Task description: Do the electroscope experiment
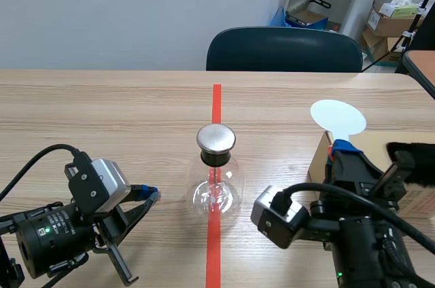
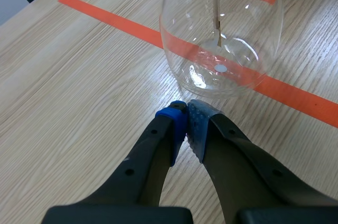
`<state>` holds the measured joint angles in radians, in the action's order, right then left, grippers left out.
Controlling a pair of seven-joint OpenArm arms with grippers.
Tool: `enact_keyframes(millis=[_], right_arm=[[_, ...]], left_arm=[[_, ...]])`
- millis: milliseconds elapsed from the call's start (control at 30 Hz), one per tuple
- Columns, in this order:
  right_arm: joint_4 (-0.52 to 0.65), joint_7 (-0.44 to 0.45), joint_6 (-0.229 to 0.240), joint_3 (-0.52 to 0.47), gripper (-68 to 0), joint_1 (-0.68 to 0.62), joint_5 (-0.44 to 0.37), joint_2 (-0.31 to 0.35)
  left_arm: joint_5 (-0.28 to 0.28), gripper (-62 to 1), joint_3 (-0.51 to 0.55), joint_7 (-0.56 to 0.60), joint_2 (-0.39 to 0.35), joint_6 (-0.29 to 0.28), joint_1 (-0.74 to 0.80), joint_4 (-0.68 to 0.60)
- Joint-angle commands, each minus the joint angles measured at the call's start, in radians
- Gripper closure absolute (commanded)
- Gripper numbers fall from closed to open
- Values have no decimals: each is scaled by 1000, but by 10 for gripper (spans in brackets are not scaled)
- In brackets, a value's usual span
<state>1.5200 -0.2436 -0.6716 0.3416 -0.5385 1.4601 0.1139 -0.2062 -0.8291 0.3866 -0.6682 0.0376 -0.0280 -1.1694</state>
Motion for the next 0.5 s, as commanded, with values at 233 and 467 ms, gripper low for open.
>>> enact_keyframes(millis=[233,467], right_arm=[[7,-1,-8,-6,-18,4,1,11],[7,159,-8,-6,-18,4,1,11]], left_arm=[[0,-12,1,13,0,1,0,-21],[0,-12,1,13,0,1,0,-21]])
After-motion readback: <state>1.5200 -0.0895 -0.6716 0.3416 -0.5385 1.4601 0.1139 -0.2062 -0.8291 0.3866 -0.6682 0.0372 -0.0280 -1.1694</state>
